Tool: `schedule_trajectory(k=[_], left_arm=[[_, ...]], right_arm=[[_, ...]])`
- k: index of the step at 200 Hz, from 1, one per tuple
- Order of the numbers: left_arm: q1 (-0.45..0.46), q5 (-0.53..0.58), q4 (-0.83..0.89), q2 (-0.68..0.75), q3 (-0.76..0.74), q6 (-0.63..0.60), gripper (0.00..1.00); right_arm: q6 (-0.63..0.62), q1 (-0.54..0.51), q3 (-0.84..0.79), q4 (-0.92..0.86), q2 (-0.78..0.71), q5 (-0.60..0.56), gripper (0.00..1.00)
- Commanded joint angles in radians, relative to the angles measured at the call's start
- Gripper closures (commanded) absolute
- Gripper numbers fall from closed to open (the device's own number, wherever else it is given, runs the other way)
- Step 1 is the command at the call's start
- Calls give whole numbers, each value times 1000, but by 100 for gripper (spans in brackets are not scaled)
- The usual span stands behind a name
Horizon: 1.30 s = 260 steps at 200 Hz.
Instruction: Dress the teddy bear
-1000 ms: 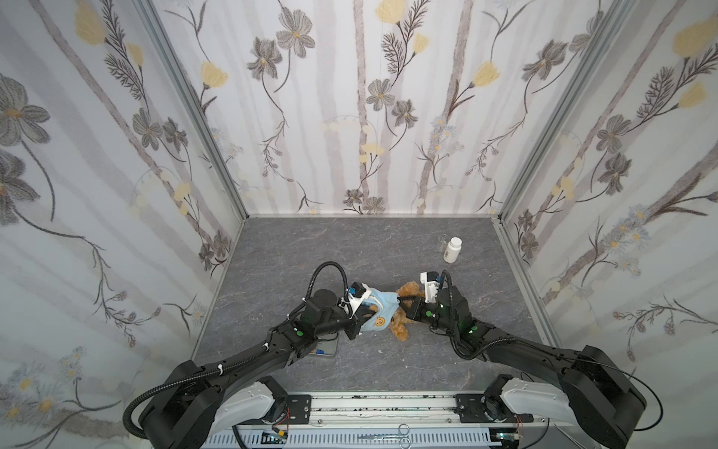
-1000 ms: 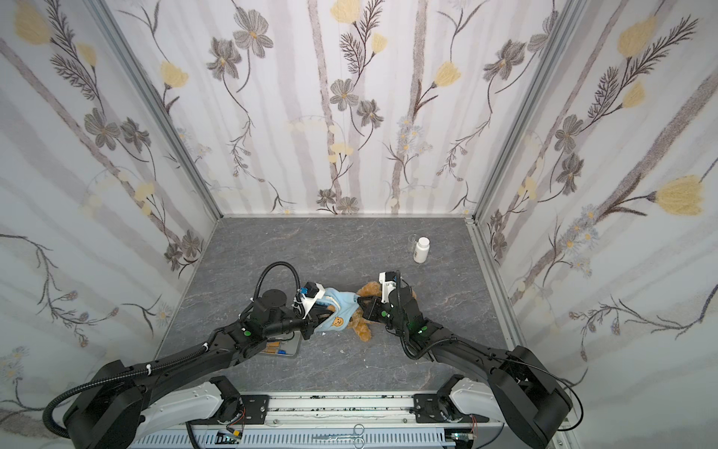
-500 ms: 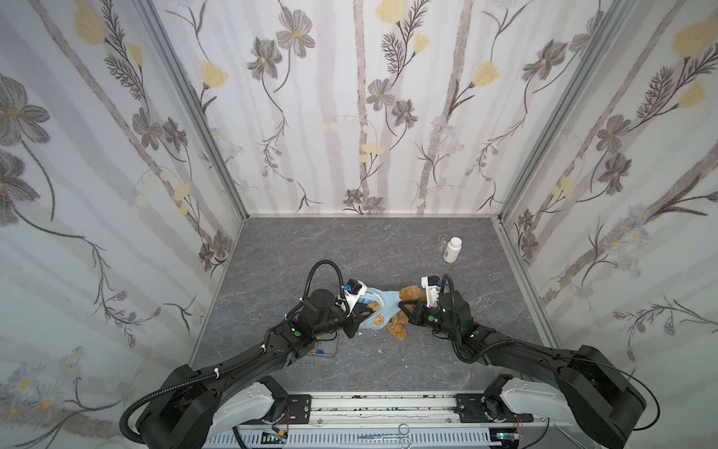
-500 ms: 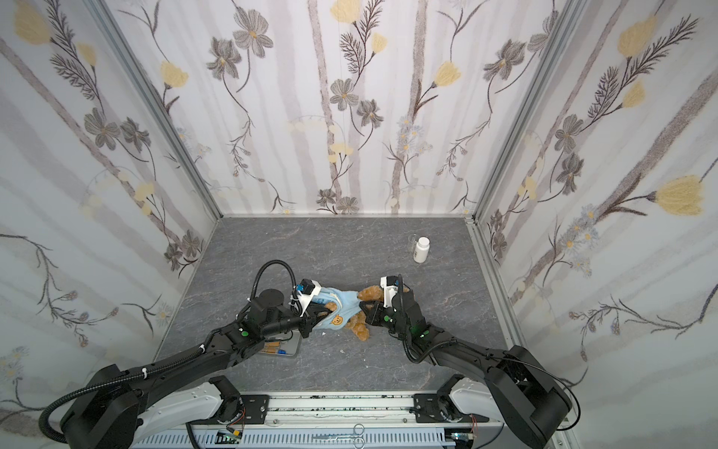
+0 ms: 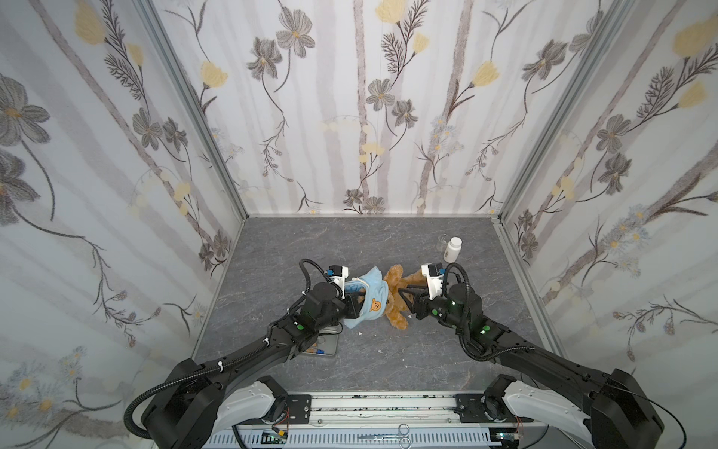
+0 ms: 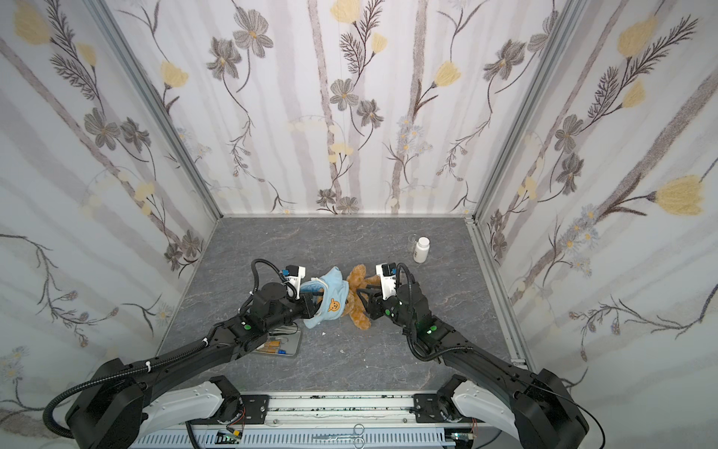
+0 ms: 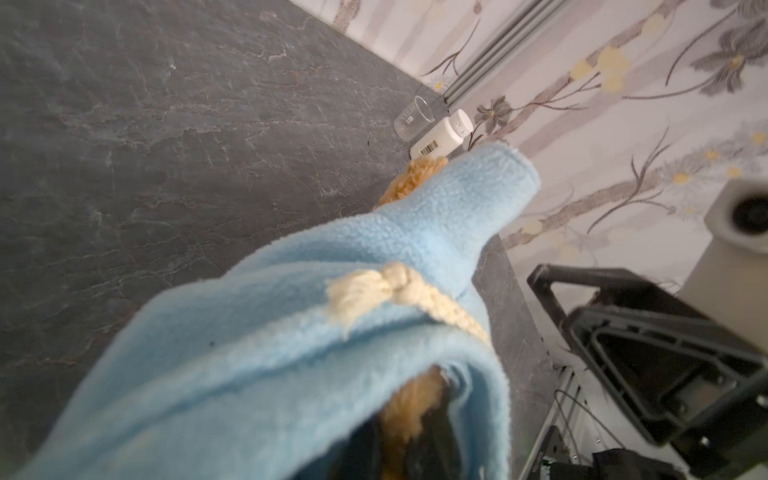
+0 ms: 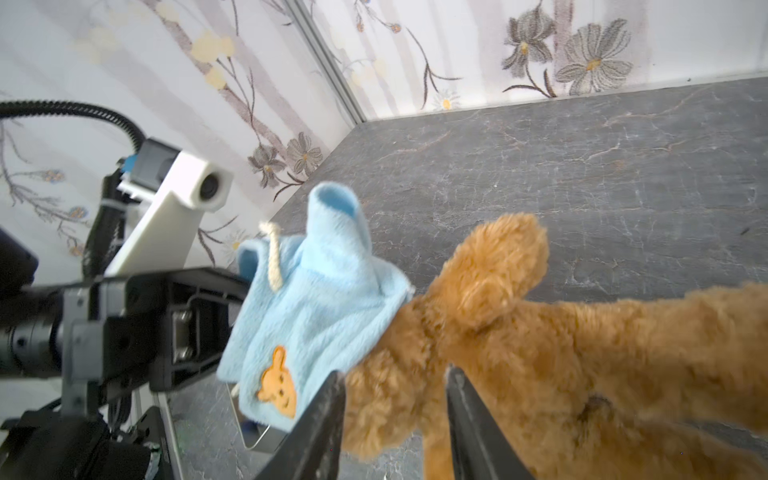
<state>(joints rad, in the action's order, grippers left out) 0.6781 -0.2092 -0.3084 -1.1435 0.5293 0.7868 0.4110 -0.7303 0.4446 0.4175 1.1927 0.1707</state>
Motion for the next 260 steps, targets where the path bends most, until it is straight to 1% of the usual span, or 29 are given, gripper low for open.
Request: schedule_trajectory(k=[1, 8, 12, 20, 42, 56, 90, 142, 157, 182, 196, 214, 224, 229, 260], left_arm=[[-42, -66, 16, -21, 14, 282, 100], [-57, -101, 14, -30, 13, 331, 100], [-65, -118, 14, -36, 14, 349, 100], [-74, -145, 14, -43, 19, 379, 100], [-84, -187, 9, -51, 26, 440, 100], [-90, -202, 9, -55, 26, 465, 100], [-93, -229, 6, -61, 28, 476, 100], [-94, -238, 6, -62, 31, 473, 100], [-95, -236, 6, -64, 30, 477, 100], [-95, -228, 2, -64, 34, 482, 100], [-99, -219, -1, -57, 32, 495, 100], [-115, -221, -12, -45, 26, 516, 100], [-127, -227, -26, -37, 15, 541, 100], [-134, -229, -36, -33, 8, 556, 100], [-154, -244, -95, -7, -30, 633, 100]], right_arm=[[-79, -69, -55, 152, 10, 16, 58], [-80, -83, -71, 194, 25, 17, 59], [-79, -119, -80, 217, 36, 16, 59], [-71, -140, -98, 266, 58, 12, 60], [-39, -161, -136, 414, 147, 32, 62], [-31, -172, -132, 461, 211, 40, 64], [-10, -183, -142, 575, 312, 15, 64], [8, -182, -139, 635, 385, 3, 66], [17, -184, -139, 662, 395, 17, 72], [45, -186, -143, 707, 433, 25, 91], [59, -186, -158, 704, 429, -2, 100], [81, -184, -181, 656, 410, -72, 100], [92, -184, -182, 589, 410, -124, 100], [99, -184, -183, 559, 376, -151, 100], [125, -184, -169, 346, 335, -322, 100]])
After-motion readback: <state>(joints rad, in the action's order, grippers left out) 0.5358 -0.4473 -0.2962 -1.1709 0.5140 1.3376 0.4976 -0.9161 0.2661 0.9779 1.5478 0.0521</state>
